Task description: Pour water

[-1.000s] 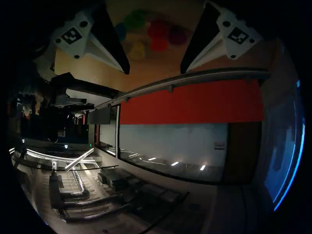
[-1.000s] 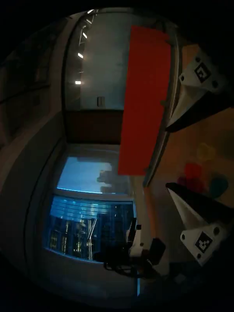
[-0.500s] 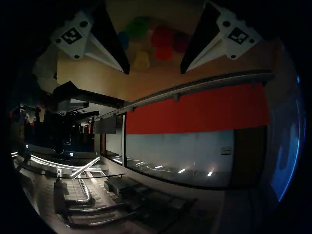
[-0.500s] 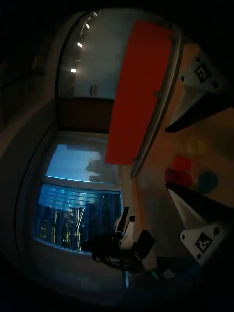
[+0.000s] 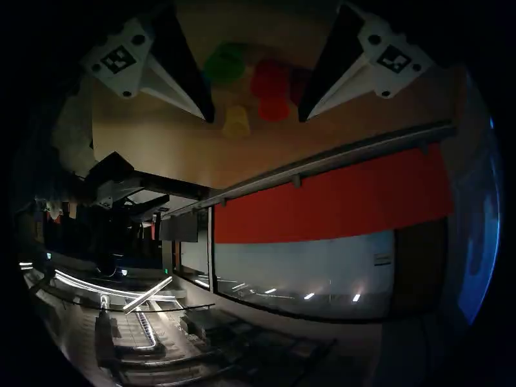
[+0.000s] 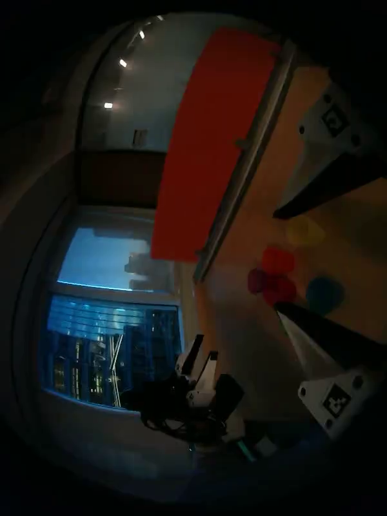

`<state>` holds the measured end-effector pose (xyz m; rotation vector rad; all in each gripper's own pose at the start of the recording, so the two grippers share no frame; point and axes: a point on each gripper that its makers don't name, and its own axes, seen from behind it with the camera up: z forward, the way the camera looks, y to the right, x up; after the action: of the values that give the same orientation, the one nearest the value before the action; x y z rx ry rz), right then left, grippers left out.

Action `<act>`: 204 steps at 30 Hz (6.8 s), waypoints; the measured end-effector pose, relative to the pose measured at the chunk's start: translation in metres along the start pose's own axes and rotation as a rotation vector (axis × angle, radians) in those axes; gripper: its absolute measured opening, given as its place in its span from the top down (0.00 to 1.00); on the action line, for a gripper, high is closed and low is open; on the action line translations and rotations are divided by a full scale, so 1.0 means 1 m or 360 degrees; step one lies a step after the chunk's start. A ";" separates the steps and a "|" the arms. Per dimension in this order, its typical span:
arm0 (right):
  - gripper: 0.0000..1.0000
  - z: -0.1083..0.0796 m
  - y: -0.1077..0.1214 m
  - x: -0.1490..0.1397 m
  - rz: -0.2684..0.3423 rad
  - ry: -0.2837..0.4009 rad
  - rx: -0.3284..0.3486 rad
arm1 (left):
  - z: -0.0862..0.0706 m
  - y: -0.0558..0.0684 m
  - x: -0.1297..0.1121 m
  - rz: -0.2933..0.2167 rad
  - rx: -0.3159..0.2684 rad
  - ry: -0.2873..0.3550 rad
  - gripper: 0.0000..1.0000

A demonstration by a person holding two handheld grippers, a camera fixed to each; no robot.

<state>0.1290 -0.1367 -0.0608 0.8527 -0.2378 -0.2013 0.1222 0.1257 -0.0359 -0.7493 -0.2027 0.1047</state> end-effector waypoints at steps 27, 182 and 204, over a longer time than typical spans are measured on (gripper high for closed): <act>0.02 0.025 -0.019 -0.081 -0.0116 -0.0276 0.0164 | 0.024 0.031 -0.085 0.0106 -0.0175 -0.0231 0.04; 0.09 0.071 -0.024 -0.023 0.0028 0.0133 0.0031 | 0.048 0.032 -0.041 -0.0024 -0.0174 0.0002 0.13; 0.10 0.069 -0.013 0.012 -0.0028 0.0240 -0.0018 | 0.045 0.035 -0.018 -0.0008 -0.0159 0.0125 0.13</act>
<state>0.1192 -0.1977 -0.0258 0.8550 -0.0881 -0.1534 0.0942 0.1782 -0.0301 -0.8508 -0.1356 0.0608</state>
